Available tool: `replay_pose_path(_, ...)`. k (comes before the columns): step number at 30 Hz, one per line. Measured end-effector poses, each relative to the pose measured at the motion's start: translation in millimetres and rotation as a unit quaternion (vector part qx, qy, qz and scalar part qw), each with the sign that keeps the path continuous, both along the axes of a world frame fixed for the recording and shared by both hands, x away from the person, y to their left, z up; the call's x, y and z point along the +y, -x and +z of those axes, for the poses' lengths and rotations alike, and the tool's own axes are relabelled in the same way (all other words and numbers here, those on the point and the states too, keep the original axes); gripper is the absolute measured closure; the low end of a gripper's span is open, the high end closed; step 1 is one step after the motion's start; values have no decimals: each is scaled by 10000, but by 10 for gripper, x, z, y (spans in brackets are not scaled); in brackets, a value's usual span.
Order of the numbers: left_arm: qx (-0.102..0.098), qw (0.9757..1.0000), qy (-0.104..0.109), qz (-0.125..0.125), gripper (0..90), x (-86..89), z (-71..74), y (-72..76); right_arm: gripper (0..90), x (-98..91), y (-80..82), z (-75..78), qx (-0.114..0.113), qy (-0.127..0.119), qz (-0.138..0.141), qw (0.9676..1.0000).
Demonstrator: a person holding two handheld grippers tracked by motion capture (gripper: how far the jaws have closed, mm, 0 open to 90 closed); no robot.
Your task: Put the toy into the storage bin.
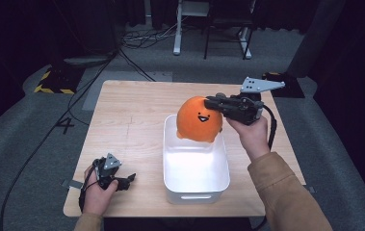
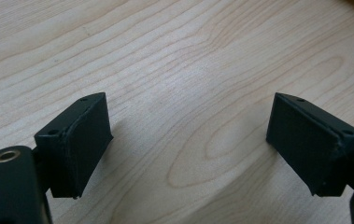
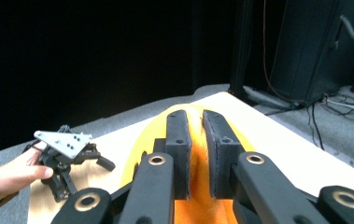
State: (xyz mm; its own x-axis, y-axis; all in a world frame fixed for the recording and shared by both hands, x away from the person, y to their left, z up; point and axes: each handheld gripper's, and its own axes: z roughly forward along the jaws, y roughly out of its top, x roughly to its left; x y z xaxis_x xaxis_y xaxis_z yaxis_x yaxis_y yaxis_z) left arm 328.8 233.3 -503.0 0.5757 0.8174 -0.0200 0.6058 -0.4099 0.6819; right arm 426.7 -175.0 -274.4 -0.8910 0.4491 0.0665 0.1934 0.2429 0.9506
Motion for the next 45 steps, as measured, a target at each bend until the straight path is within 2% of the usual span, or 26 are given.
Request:
replay_pose_path(7, -9, 10000, -6, 2, 141, 0, 0, 0, 810, 139, -11, -133, 105, 190, 93, 9997)
replay_pose_path(12, -8, 10000, -5, 2, 141, 0, 0, 0, 808, 281, -27, -281, 199, 457, 151, 9986)
replay_pose_path(30, -5, 10000, -6, 6, 141, 0, 0, 0, 805, 482, -30, -572, 328, 966, 292, 9944)
replay_pose_path(31, -11, 10000, -5, -2, 141, 0, 0, -1, 805, 498, -33, -598, 316, 1057, 272, 9935)
replay_pose_path(34, -11, 10000, -3, 0, 141, 0, 0, -1, 804, 516, -41, -624, 390, 1101, 348, 9925)
replay_pose_path(35, -11, 10000, -4, -2, 141, 0, 0, -1, 804, 538, -40, -650, 394, 1241, 340, 9909)
replay_pose_path(37, -10, 10000, 2, 5, 141, -1, -1, 0, 803, 557, -45, -681, 409, 1323, 365, 9897)
replay_pose_path(44, -4, 10000, -6, 6, 141, 0, 0, 0, 799, 588, -48, -766, 494, 1414, 374, 9880)
replay_pose_path(45, -5, 10000, -7, 6, 141, 0, 0, 0, 799, 602, -47, -775, 494, 1520, 375, 9864)
